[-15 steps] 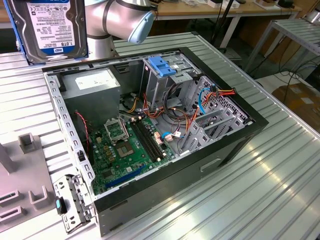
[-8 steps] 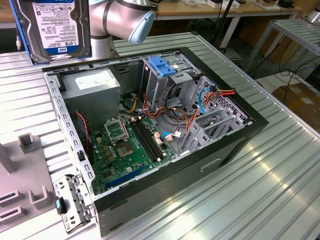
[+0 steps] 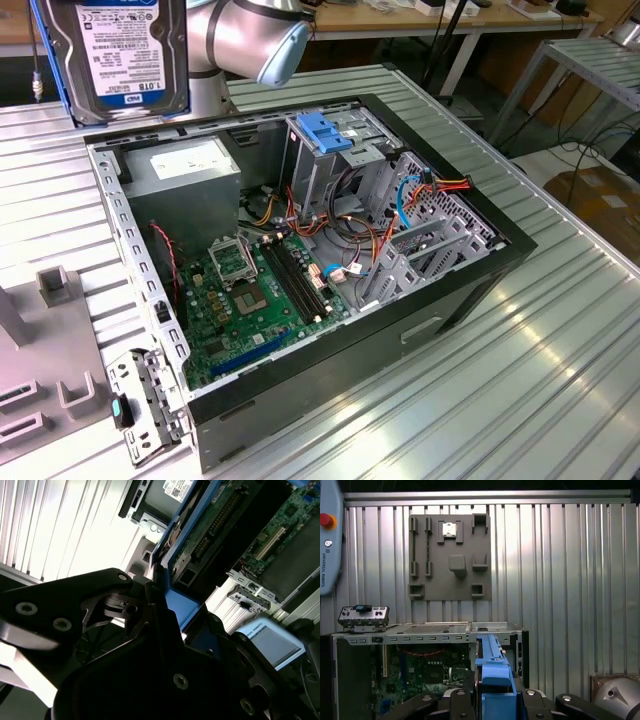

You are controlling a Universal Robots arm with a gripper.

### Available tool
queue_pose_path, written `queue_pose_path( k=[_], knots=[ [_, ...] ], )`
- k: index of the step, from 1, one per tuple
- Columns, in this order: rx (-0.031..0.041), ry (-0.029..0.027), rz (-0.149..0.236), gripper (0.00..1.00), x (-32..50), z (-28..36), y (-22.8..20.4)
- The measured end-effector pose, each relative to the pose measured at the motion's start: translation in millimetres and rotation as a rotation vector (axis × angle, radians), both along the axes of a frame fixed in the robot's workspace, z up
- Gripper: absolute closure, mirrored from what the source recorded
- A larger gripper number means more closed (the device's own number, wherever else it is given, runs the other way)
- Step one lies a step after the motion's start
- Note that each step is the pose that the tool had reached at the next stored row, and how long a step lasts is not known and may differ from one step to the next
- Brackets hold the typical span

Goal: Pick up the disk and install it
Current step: 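Pick up the disk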

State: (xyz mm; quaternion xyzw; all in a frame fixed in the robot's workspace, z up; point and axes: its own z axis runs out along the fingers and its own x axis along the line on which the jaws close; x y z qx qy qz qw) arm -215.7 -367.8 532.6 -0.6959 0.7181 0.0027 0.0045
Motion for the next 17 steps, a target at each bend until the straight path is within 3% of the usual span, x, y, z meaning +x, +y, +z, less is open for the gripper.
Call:
queue_pose_path(
  k=[17],
  knots=[
    [0.0000, 0.0001, -0.001, 0.63, 14.7, 0.0, -1.0]
  ],
)
